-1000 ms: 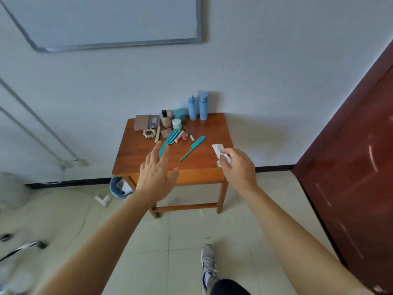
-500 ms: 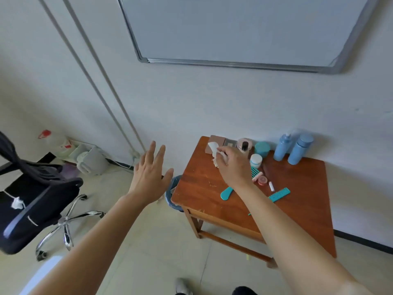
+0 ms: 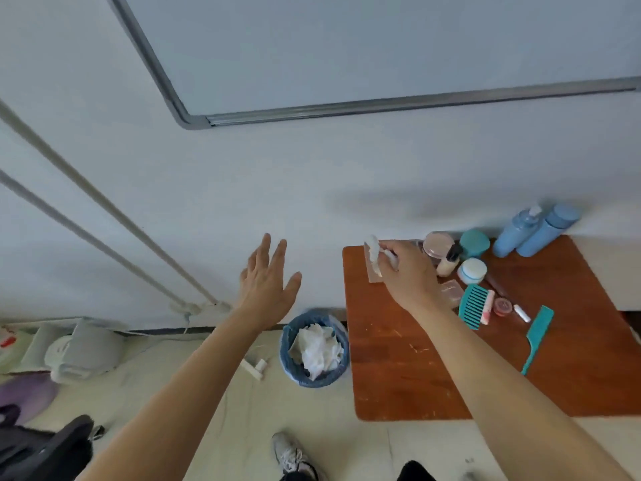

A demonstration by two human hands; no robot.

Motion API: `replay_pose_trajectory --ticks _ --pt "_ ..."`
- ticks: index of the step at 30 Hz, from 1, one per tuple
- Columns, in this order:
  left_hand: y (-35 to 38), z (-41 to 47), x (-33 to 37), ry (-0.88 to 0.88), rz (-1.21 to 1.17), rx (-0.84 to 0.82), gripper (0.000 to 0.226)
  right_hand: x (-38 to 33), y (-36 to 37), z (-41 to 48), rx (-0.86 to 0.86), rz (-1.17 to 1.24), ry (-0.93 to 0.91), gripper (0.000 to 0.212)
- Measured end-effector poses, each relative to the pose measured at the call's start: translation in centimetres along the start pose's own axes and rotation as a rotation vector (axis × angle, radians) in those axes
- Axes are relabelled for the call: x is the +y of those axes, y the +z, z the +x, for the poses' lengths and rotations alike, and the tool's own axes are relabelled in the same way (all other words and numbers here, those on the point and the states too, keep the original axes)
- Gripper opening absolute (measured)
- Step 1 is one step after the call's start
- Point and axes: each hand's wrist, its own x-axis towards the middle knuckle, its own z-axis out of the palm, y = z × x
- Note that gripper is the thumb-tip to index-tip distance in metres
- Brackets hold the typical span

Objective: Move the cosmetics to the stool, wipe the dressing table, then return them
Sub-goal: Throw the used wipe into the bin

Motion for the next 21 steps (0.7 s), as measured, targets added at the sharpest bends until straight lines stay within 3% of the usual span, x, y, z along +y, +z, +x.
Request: replay_pose_trajectory --ticks 4,10,15,21 --pt "-0.9 5.0 -4.2 0.152 0.029 -0.120 0.068 -2.9 3.7 0.5 0.027 -0.002 0.122 0.030" --pt "1.8 8.6 -8.5 0.185 -0.003 -0.163 0.064 -5.0 9.8 -1.0 -0.004 0.020 0.260 0.030" --pt "10.0 7.9 -12.8 0.188 0.037 -0.308 0.062 -4.0 16.3 -1.9 0.001 0.044 0.311 0.028" --pt "23.4 5.6 -19.6 0.093 0.072 -0.467 0.061 0.3 29.9 -5.1 -0.006 0.129 0.440 0.025"
